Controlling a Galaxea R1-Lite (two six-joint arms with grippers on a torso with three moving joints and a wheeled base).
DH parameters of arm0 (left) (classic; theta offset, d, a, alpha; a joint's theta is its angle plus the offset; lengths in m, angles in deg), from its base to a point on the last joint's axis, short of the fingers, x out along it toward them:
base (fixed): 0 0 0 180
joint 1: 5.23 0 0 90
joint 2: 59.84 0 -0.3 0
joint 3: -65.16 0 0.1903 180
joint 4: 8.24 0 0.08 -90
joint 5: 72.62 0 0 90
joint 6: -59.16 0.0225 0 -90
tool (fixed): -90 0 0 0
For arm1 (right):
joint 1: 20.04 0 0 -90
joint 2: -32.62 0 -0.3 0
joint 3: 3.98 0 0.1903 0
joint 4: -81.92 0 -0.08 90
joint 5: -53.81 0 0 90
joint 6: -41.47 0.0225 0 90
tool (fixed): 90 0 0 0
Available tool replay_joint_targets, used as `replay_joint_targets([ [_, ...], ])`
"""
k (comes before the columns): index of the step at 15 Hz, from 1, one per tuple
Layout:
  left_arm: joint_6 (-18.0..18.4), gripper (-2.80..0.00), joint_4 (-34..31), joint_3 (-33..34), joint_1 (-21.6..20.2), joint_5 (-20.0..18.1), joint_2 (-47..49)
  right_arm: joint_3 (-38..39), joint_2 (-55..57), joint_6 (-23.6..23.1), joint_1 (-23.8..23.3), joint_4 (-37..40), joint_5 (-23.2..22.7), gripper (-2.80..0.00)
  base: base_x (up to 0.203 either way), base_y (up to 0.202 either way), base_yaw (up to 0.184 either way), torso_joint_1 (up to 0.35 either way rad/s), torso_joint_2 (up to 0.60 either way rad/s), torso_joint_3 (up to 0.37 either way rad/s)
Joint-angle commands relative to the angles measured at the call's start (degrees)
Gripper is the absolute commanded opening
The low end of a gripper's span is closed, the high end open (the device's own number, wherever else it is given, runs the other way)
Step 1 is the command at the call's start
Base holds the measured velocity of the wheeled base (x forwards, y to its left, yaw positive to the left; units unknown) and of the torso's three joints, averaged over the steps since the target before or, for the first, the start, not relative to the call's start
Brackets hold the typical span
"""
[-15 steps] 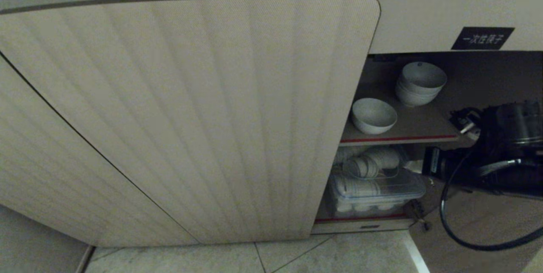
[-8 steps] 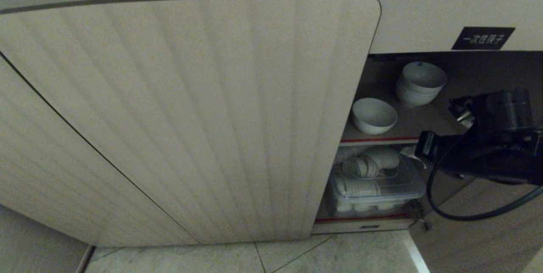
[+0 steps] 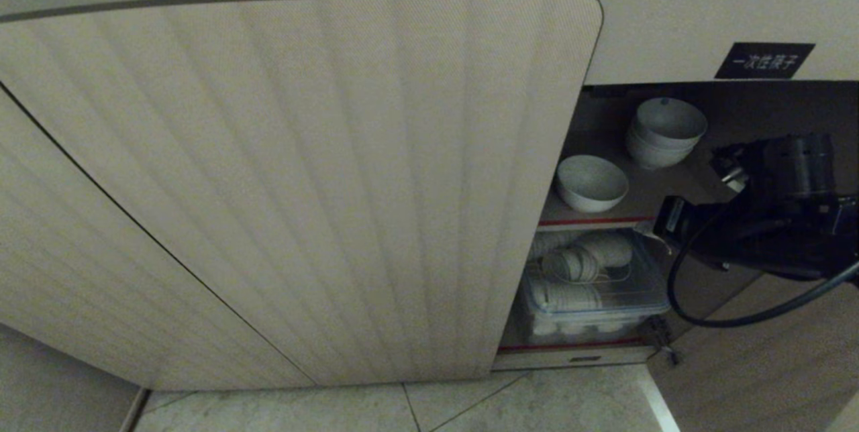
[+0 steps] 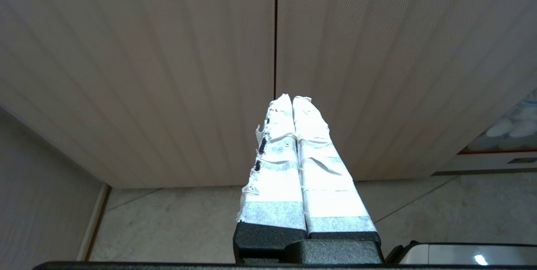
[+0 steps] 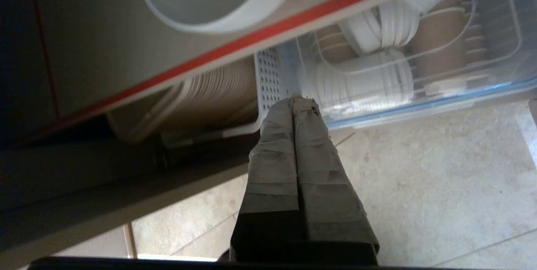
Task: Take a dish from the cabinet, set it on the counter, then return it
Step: Take the bowl from the cabinet
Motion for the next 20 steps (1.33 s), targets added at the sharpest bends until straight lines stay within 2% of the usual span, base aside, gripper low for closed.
replay_joint_targets([
  [1,0.0,-2.80,0.0,0.0,0.0,0.0,0.0,-0.4,0.3,0.1,-0.6,-0.6,-0.1,-2.80,0.000,0.000,0.000,0.000,0.00,0.000],
  [5,0.0,-2.80,0.0,0.0,0.0,0.0,0.0,-1.4,1.1,-0.9,-1.1,-1.0,0.0,-2.80,0.000,0.000,0.000,0.000,0.00,0.000],
  [9,0.0,-2.80,0.0,0.0,0.0,0.0,0.0,-2.0,2.8,-7.8,-1.1,-2.6,0.0,-2.80,0.000,0.000,0.000,0.000,0.00,0.000],
  [10,0.0,-2.80,0.0,0.0,0.0,0.0,0.0,-2.6,2.9,-8.0,-1.1,-3.0,0.1,-2.80,0.000,0.000,0.000,0.000,0.00,0.000],
  [17,0.0,-2.80,0.0,0.0,0.0,0.0,0.0,-4.4,4.5,-7.1,-1.2,-3.0,1.0,-2.80,0.000,0.000,0.000,0.000,0.00,0.000],
  [20,0.0,-2.80,0.0,0.0,0.0,0.0,0.0,-6.6,5.2,-1.6,-1.2,-2.8,2.2,-2.80,0.000,0.000,0.000,0.000,0.00,0.000],
])
